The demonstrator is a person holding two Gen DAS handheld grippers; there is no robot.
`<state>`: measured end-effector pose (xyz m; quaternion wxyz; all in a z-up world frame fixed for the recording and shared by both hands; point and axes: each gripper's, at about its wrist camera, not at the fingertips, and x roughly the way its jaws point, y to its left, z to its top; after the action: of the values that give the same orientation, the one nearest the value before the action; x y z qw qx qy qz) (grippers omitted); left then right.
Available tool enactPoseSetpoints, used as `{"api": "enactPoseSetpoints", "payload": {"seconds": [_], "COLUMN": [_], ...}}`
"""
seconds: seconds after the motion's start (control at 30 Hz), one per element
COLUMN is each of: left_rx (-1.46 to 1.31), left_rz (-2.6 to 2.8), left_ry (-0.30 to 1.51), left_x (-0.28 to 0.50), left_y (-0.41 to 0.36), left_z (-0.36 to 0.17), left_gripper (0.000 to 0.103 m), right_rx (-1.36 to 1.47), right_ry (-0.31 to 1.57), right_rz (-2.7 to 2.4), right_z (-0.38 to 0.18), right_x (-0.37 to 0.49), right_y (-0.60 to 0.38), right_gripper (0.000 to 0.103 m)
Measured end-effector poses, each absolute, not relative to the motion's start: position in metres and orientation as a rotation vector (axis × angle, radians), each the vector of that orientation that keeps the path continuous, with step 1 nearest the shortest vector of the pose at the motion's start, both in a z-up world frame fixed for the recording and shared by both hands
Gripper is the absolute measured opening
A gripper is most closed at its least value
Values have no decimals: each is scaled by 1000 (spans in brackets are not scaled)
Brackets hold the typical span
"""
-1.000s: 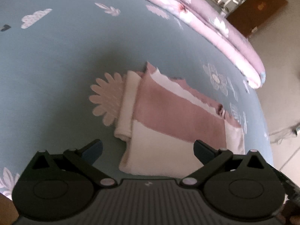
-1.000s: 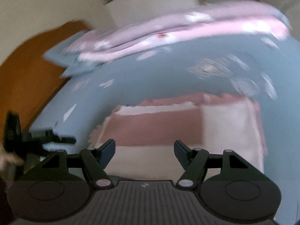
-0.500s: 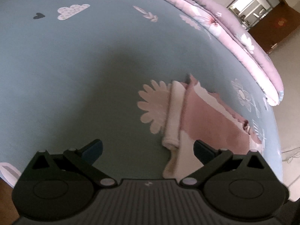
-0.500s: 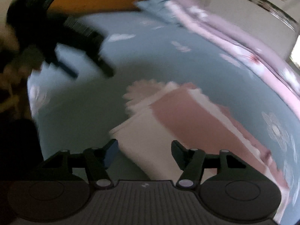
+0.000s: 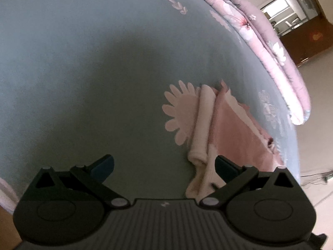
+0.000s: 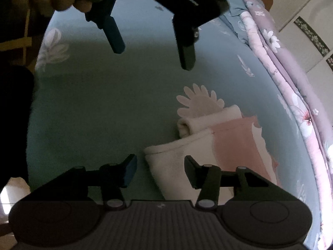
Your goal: Fold clothes
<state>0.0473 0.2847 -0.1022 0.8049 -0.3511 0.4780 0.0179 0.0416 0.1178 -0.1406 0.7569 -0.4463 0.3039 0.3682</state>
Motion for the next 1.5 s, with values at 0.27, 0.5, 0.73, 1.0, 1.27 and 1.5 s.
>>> {"api": "enactPoseSetpoints", "payload": {"seconds": [0.27,0.5,0.73,1.0,1.27,1.5], "left_rx": [-912,-1113,-1196,-1159,-1086,-1024], "left_rz": [-32,-172,-173,-270,-366,-441], "left_ry": [1037,1061,1077,1087,1107,1131], "left_x": [57,75,106,138,171,199], "left_y": [285,264,252,241,226,212], "left_z": [-110,-134,-164,-169,-168,-167], "left_gripper": [102,102,102,102,102,101], "right_rx": [-1024,-827,-783,-733,-710,-704], "right_ry": [610,627,633,635,626,623], "right_rz": [766,723,719,713,706,716], "right_z": [-147,-115,-104,-96,-90,-89], "right_x": [35,49,50,53,53,49], "right_y": [121,106,101,94,89,86], "right_gripper": [19,15,15,15,15,15]}}
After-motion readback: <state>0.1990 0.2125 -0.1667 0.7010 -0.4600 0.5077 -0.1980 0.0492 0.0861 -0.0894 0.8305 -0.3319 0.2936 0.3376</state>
